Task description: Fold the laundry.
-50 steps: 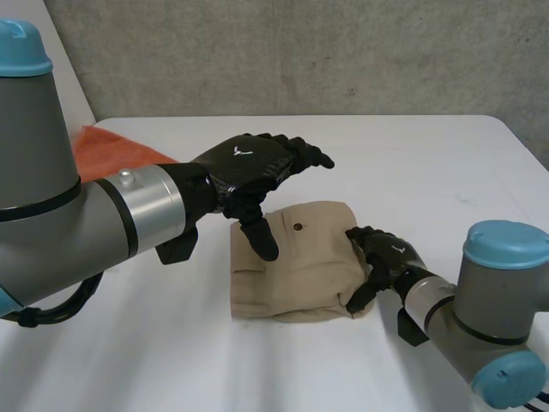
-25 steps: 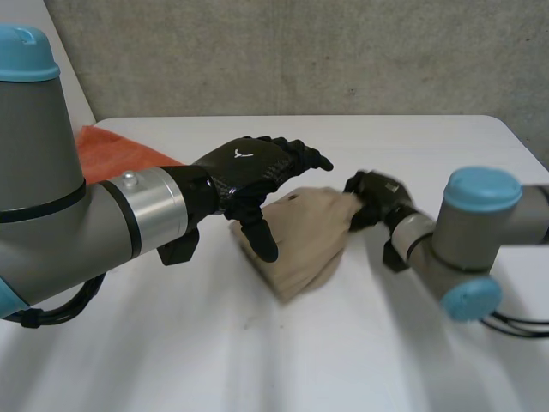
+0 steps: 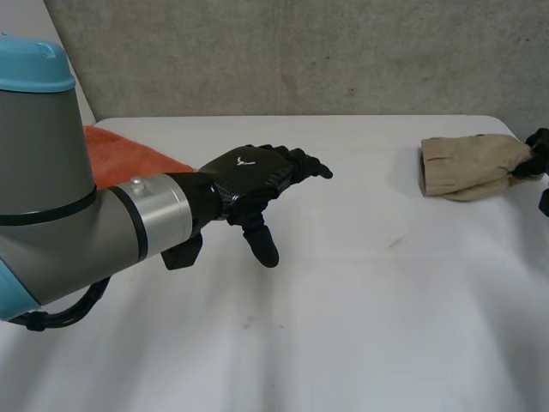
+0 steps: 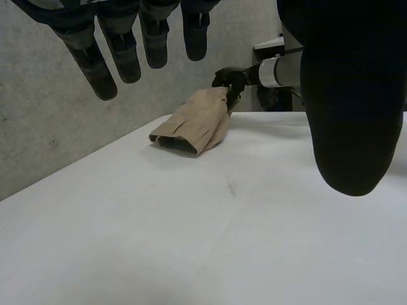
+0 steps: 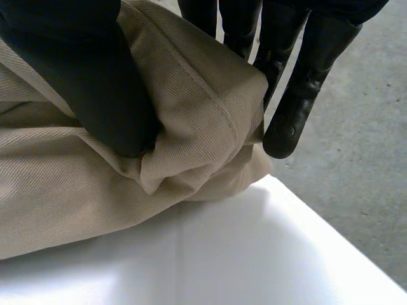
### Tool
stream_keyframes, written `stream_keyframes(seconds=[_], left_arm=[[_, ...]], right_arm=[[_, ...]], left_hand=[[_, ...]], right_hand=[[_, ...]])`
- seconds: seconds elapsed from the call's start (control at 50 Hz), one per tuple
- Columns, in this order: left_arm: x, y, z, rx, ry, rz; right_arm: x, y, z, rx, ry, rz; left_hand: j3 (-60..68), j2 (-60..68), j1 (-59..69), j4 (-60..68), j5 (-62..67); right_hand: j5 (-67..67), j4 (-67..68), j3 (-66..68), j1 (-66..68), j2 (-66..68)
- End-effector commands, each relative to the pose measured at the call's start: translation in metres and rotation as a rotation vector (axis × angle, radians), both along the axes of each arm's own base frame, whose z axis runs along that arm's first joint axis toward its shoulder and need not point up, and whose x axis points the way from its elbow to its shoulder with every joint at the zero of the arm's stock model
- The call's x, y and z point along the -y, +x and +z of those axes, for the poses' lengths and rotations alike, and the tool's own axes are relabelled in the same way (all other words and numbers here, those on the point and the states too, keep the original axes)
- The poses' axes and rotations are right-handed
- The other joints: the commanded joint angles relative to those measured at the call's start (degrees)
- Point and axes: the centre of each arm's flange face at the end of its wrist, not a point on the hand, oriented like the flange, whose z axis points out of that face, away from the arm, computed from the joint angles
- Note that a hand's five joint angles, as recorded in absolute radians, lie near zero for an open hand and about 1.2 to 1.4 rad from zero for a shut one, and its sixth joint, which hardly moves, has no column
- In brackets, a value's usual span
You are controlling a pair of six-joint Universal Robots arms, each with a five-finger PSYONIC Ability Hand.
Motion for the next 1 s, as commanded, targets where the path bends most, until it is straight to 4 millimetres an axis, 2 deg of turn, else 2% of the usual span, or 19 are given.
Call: stream_keyframes(seconds=[0.02, 0.16, 0.26, 0.28, 0.3, 0.34, 0.46, 0.56, 0.58, 0.64, 0.66, 0.72, 0.74, 0.82, 0.86, 0.9, 0.94, 0.96, 1.0], left_arm=[[0.0, -0.001, -0.003, -0.005, 0.02, 0.002], [0.0, -0.002, -0.005, -0.008, 0.034, 0.002], [0.0, -0.002, -0.005, -0.008, 0.034, 0.002], [0.0, -0.002, -0.004, -0.008, 0.032, 0.002], [0.0, -0.002, -0.004, -0.008, 0.032, 0.002], [0.0, -0.002, -0.004, -0.008, 0.032, 0.001], [0.0, -0.003, -0.005, -0.009, 0.031, 0.001], [0.0, -0.002, -0.004, -0.01, 0.03, 0.001], [0.0, -0.002, -0.004, -0.011, 0.028, 0.002], [0.001, -0.001, -0.002, -0.014, 0.023, 0.005], [0.002, -0.001, -0.001, -0.015, 0.02, 0.008], [0.003, 0.0, 0.002, -0.024, 0.006, 0.011], [0.004, 0.0, 0.003, -0.027, -0.001, 0.016], [0.014, 0.005, 0.01, -0.043, -0.052, 0.068], [0.022, 0.011, 0.015, -0.048, -0.088, 0.123], [0.03, 0.017, 0.019, -0.051, -0.117, 0.167], [0.045, 0.029, 0.022, -0.056, -0.164, 0.248], [0.051, 0.033, 0.024, -0.061, -0.183, 0.277], [0.075, 0.053, 0.027, -0.07, -0.233, 0.374]], right_arm=[[0.002, -0.017, 0.0, -0.037, -0.004, 0.025], [0.001, -0.023, 0.003, -0.161, 0.016, 0.019], [0.001, -0.047, 0.001, -0.322, 0.033, -0.047], [0.002, -0.049, 0.001, -0.338, 0.035, -0.053], [0.001, -0.052, 0.0, -0.352, 0.038, -0.061], [0.001, -0.055, -0.002, -0.388, 0.049, -0.072], [0.001, -0.057, 0.007, -0.444, 0.039, -0.083], [0.001, -0.065, 0.038, -0.518, 0.01, -0.186], [-0.001, -0.064, 0.052, -0.573, -0.001, -0.223], [-0.003, -0.066, 0.072, -0.672, -0.009, -0.269], [-0.005, -0.064, 0.087, -0.731, -0.02, -0.286], [-0.012, -0.039, 0.116, -0.787, -0.069, -0.267], [-0.018, -0.007, 0.133, -0.814, -0.114, -0.221], [-0.043, 0.058, 0.168, -0.844, -0.202, -0.111], [-0.055, 0.08, 0.175, -0.844, -0.218, -0.072], [-0.076, 0.113, 0.182, -0.83, -0.23, 0.009], [-0.096, 0.142, 0.18, -0.816, -0.23, 0.092], [-0.118, 0.169, 0.175, -0.796, -0.227, 0.185], [-0.14, 0.19, 0.169, -0.77, -0.221, 0.275]], left_hand=[[1.01, 1.42, 2.14, 1.5, 0.49], [1.01, 1.42, 2.14, 1.5, 0.49], [1.01, 1.42, 2.14, 1.5, 0.49], [1.01, 1.42, 2.14, 1.5, 0.49], [1.01, 1.42, 2.14, 1.5, 0.49], [1.01, 1.42, 2.14, 1.5, 0.49], [1.01, 1.42, 2.14, 1.5, 0.49], [1.01, 1.42, 2.14, 1.5, 0.49], [1.01, 1.42, 2.14, 1.5, 0.49], [0.84, 1.25, 1.97, 1.33, 0.32], [0.84, 1.25, 1.97, 1.33, 0.32], [0.51, 0.92, 1.63, 1.0, -0.02], [0.51, 0.91, 1.63, 1.0, -0.02], [0.51, 0.91, 1.63, 1.0, -0.02], [0.34, 0.75, 1.47, 0.83, -0.18], [0.34, 0.75, 1.46, 0.83, -0.19], [-0.5, -0.09, 0.63, -0.01, -1.02], [-0.67, -0.26, 0.46, -0.18, -1.19], [-0.34, 0.07, 0.79, 0.15, -0.86]], right_hand=[[17.04, 11.68, 15.22, 28.61, 13.86], [17.04, 11.68, 15.22, 28.61, 13.86], [13.08, 7.73, 11.27, 24.66, 9.91], [8.23, 2.87, 6.42, 19.8, 5.05], [-3.81, -9.17, -5.62, 7.76, -6.98], [-52.96, -58.32, -54.78, -41.39, -56.14], [-52.96, -58.32, -54.78, -41.39, -56.14], [-52.96, -58.32, -54.78, -41.39, -56.14], [-52.96, -58.32, -54.78, -41.39, -56.14], [-52.96, -58.32, -54.78, -41.39, -56.14], [-52.96, -58.32, -54.78, -41.39, -56.14], [-52.96, -58.32, -54.78, -41.39, -56.14], [-52.96, -58.32, -54.78, -41.39, -56.14], [-52.96, -58.32, -54.78, -41.39, -56.14], [-52.96, -58.32, -54.78, -41.39, -56.14], [-52.96, -58.32, -54.78, -41.39, -56.14], [-52.96, -58.32, -54.78, -41.39, -56.14], [-52.96, -58.32, -54.78, -41.39, -56.14], [-52.96, -58.32, -54.78, -41.39, -56.14]])
